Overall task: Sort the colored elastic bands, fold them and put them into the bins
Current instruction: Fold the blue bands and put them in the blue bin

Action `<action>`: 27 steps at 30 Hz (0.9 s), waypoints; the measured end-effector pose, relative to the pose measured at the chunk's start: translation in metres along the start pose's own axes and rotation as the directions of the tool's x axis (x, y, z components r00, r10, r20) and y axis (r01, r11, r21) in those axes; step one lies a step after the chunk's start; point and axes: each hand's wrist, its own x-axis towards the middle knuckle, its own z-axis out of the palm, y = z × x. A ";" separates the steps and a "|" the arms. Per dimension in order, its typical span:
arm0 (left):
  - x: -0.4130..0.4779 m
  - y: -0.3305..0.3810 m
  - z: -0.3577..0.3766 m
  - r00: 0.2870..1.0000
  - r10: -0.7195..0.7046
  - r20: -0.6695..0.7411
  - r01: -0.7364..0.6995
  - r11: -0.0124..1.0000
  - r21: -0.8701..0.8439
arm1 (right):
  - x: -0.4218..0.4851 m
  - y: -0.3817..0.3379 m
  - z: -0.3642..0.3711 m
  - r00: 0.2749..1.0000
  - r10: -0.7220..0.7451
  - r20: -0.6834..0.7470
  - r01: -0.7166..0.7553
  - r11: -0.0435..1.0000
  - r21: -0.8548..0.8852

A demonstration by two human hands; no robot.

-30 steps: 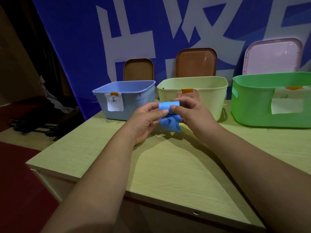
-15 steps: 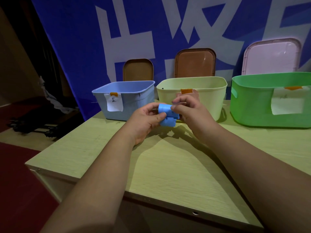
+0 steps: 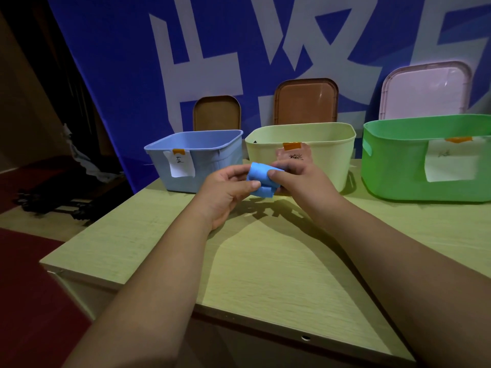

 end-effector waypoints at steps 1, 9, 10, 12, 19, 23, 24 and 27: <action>-0.001 0.001 0.001 1.000 -0.005 -0.003 0.005 1.000 -0.006 | 0.001 0.000 0.001 1.000 -0.009 -0.015 0.009 1.000 0.017; -0.003 0.001 0.007 0.997 -0.069 0.033 0.071 0.995 -0.072 | -0.003 -0.003 -0.004 0.994 -0.095 -0.048 0.096 0.995 0.004; -0.003 0.001 0.007 0.998 -0.061 0.029 0.063 0.995 -0.083 | -0.004 -0.003 -0.004 0.994 -0.097 -0.040 0.097 0.995 -0.020; -0.004 0.002 0.005 0.999 -0.041 0.029 0.044 0.995 -0.087 | -0.006 -0.003 -0.004 0.995 -0.099 -0.018 0.097 0.991 -0.093; -0.004 0.000 0.003 0.999 -0.031 0.014 0.031 0.999 -0.006 | -0.011 -0.002 -0.006 0.997 -0.062 0.055 0.070 0.982 -0.173; -0.003 -0.003 0.002 1.000 -0.031 0.001 0.031 0.999 0.039 | -0.014 -0.002 -0.007 0.997 -0.035 0.067 0.046 0.985 -0.164; -0.002 -0.004 0.002 1.000 -0.027 0.002 0.026 0.999 0.043 | -0.014 -0.002 -0.007 0.997 -0.032 0.068 0.043 0.986 -0.163; -0.004 -0.003 0.005 1.000 -0.029 0.007 0.028 0.998 0.065 | -0.018 -0.003 -0.010 0.996 -0.023 0.082 0.037 0.986 -0.165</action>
